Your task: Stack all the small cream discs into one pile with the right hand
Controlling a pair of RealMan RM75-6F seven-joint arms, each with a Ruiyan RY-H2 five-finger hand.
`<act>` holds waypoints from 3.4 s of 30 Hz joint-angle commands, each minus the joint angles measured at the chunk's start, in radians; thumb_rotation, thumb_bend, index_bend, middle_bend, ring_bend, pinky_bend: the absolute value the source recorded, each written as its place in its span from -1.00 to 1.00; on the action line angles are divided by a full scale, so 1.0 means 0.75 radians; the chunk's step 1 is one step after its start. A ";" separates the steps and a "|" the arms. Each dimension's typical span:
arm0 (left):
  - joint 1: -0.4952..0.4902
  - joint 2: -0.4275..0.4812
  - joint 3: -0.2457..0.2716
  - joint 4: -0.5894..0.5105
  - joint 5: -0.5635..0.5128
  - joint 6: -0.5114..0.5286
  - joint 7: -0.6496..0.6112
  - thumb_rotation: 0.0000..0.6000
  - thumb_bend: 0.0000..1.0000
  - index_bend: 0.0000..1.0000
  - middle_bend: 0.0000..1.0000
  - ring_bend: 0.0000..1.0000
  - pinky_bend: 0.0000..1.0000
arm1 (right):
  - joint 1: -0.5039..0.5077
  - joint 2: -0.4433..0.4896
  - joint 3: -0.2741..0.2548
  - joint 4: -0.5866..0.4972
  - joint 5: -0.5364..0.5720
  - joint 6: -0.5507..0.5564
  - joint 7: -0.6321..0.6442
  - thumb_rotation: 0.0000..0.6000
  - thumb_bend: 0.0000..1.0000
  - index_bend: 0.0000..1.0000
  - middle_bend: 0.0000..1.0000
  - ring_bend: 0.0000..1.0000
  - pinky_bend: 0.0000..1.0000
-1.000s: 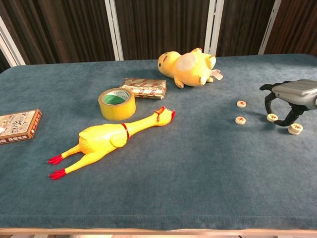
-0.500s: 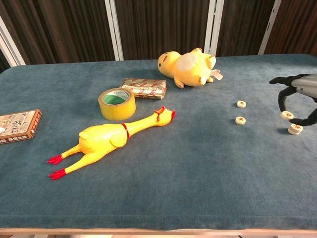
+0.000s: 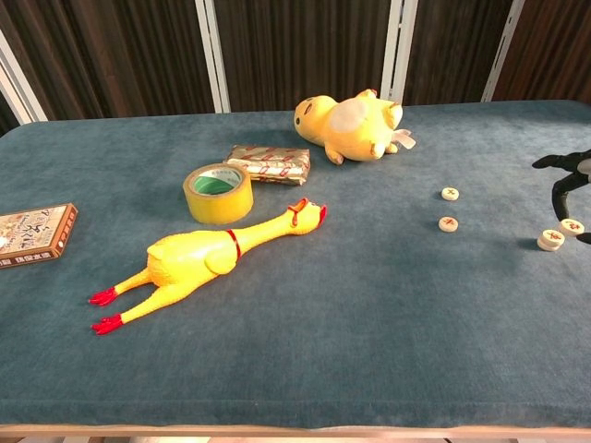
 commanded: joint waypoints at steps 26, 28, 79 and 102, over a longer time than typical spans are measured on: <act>0.004 0.003 -0.001 0.000 -0.003 0.008 -0.007 1.00 -0.12 -1.00 -1.00 -1.00 -0.88 | 0.026 -0.064 0.034 0.079 0.060 -0.073 -0.028 1.00 -0.06 -0.06 -0.94 -1.00 -1.00; 0.003 0.002 -0.001 -0.001 -0.002 0.005 -0.004 1.00 -0.12 -1.00 -1.00 -1.00 -0.88 | 0.020 -0.051 0.035 0.059 0.055 -0.059 -0.025 1.00 -0.06 -0.07 -0.93 -1.00 -1.00; 0.009 0.017 -0.007 0.013 -0.002 0.023 -0.067 1.00 -0.12 -1.00 -1.00 -1.00 -0.87 | 0.281 -0.383 0.172 0.183 0.360 -0.178 -0.288 1.00 -0.06 0.10 -0.93 -1.00 -1.00; 0.019 0.025 -0.005 0.019 0.010 0.045 -0.098 1.00 -0.12 -1.00 -1.00 -1.00 -0.87 | 0.261 -0.339 0.167 0.092 0.334 -0.095 -0.256 1.00 -0.06 0.27 -0.91 -1.00 -1.00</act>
